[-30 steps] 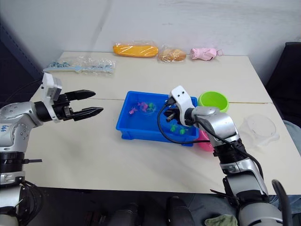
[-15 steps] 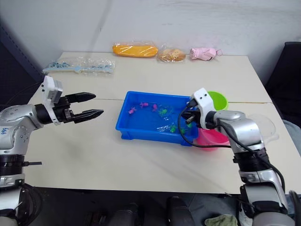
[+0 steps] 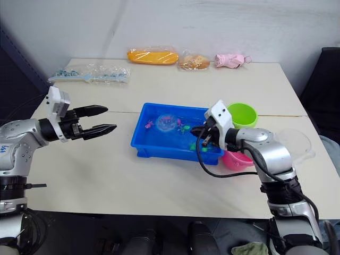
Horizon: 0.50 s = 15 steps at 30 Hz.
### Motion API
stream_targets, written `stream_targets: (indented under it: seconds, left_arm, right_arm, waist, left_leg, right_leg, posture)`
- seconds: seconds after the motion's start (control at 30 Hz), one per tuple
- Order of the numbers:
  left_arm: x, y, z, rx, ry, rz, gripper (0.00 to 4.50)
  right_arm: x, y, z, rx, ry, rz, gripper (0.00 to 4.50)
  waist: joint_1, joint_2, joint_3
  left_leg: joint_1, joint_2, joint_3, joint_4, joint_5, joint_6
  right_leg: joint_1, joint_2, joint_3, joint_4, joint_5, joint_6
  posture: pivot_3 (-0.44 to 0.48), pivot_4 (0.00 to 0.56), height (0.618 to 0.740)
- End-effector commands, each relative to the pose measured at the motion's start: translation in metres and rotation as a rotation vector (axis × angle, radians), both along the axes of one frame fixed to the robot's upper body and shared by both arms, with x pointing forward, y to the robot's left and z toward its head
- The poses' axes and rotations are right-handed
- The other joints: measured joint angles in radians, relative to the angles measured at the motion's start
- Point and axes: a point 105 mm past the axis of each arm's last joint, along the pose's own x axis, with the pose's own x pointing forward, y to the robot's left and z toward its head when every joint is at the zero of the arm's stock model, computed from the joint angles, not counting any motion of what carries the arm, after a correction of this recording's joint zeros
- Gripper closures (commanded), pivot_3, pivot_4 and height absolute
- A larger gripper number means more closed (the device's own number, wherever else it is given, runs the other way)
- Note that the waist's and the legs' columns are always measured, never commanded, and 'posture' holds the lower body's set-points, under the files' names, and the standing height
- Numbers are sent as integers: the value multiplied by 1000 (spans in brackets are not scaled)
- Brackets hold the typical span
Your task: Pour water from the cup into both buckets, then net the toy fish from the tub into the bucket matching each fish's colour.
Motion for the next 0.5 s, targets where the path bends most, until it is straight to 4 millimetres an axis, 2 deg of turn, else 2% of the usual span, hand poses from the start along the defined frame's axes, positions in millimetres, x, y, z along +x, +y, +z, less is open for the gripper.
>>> stream_targets:
  seconds: [0.03,0.17,0.3,0.5]
  left_arm:
    - [-5,0,10,-6,-42,-11,17]
    - [-5,-2,9,-8,-38,-15,17]
    - [-4,-3,10,-8,-39,-19,17]
    - [-3,-4,10,-9,-42,-20,17]
  right_arm:
    - [-13,8,1,-10,31,37,4500]
    - [-10,5,-4,-37,65,-10,4500]
    - [2,-11,-14,-93,131,-92,4500]
    - [14,-19,-9,-57,157,-150,4500]
  waist:
    - [-1,0,0]
    - [2,0,0]
    - [5,0,0]
    - [6,0,0]
  left_leg:
    - [0,0,0,0,0,0]
    - [0,0,0,0,0,0]
    - [0,0,0,0,0,0]
    - [0,0,0,0,0,0]
  right_leg:
    - [0,0,0,0,0,0]
    - [0,0,0,0,0,0]
    - [0,0,0,0,0,0]
    - [0,0,0,0,0,0]
  posture:
    - [0,150,740]
    - [0,150,740]
    - [0,150,740]
    - [0,150,740]
